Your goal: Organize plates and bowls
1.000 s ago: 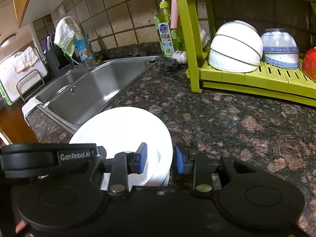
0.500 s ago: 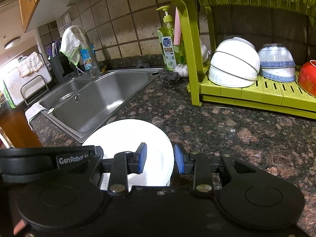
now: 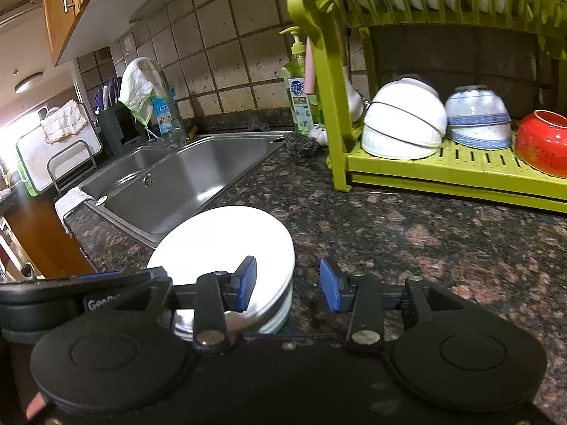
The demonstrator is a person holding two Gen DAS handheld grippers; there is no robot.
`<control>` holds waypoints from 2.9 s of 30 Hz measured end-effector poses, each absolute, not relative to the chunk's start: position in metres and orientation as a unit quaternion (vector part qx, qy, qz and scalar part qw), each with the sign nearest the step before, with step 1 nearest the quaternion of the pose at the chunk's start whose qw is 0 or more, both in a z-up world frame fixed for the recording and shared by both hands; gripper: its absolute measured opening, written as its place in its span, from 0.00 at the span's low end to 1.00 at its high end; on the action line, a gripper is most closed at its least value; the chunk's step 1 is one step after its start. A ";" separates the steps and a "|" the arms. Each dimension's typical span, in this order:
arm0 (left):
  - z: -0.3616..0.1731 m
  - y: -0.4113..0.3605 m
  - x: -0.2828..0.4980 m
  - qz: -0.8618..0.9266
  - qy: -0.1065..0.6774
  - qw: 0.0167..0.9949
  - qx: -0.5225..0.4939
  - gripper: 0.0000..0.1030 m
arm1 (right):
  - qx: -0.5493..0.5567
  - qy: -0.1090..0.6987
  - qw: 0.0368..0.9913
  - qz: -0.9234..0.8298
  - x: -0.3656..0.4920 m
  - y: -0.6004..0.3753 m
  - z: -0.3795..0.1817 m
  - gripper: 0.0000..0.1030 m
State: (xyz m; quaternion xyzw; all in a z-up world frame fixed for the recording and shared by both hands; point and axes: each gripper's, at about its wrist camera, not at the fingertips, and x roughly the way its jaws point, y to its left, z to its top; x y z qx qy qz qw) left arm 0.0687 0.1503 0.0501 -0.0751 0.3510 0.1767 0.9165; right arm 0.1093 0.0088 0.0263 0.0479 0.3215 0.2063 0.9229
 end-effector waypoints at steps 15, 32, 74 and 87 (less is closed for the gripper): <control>0.036 0.130 0.037 0.200 0.324 0.923 -0.055 0.56 | 0.017 0.289 0.929 0.229 0.067 -0.012 0.035 0.53; 0.018 0.117 0.025 0.199 0.313 0.928 -0.037 0.56 | -0.016 0.245 0.946 0.213 0.040 -0.035 0.034 0.55; 0.015 0.115 0.021 0.180 0.307 0.934 -0.042 0.56 | -0.036 0.255 0.943 0.210 0.043 -0.028 0.020 0.55; 0.014 0.121 0.022 0.175 0.312 0.932 -0.059 0.56 | -0.038 0.259 0.942 0.211 0.044 -0.026 0.019 0.55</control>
